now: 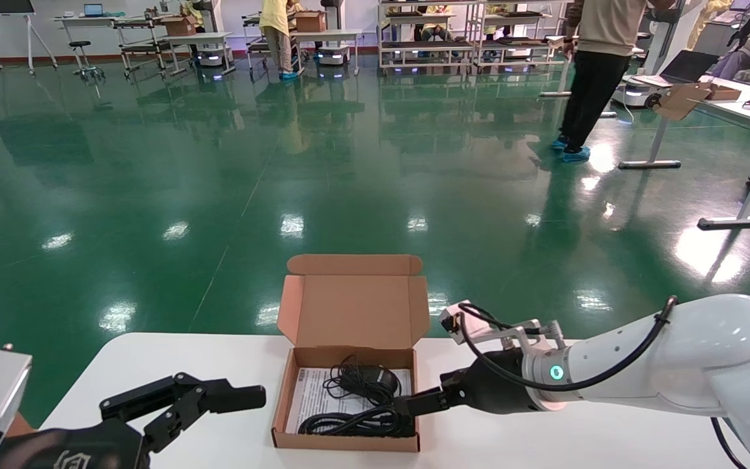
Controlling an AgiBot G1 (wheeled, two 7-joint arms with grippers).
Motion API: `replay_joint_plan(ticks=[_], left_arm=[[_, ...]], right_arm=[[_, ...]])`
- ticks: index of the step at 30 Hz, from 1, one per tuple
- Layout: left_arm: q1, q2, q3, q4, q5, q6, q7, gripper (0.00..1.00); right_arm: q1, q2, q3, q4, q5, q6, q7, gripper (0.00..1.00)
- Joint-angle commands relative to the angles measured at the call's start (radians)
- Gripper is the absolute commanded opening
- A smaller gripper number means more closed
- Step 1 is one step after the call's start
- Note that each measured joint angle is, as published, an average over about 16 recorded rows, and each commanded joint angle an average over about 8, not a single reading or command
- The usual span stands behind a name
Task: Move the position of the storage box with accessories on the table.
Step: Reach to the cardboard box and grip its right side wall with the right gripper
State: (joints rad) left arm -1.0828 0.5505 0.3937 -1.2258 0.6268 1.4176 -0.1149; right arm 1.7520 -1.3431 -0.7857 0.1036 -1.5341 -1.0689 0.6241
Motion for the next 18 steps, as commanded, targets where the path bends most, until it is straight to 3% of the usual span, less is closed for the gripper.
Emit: replay_joint_plan(ticks=[1,6,18], left_arm=[[0.0,0.0,0.0,0.0,0.0,0.0,0.0,1.0],[0.0,0.0,0.0,0.0,0.0,0.0,0.0,1.0],[0.0,0.0,0.0,0.0,0.0,0.0,0.0,1.0]], right_arm=[[0.004,0.011,-0.001,0.005,0.001,-0.014,0.005,1.0],[0.007,0.003,0.002,-0.03,0.007,0.015,0.104,1.0],[-0.093,-0.021,-0.012,0.06,0.023,0.216,0.319,1.0]])
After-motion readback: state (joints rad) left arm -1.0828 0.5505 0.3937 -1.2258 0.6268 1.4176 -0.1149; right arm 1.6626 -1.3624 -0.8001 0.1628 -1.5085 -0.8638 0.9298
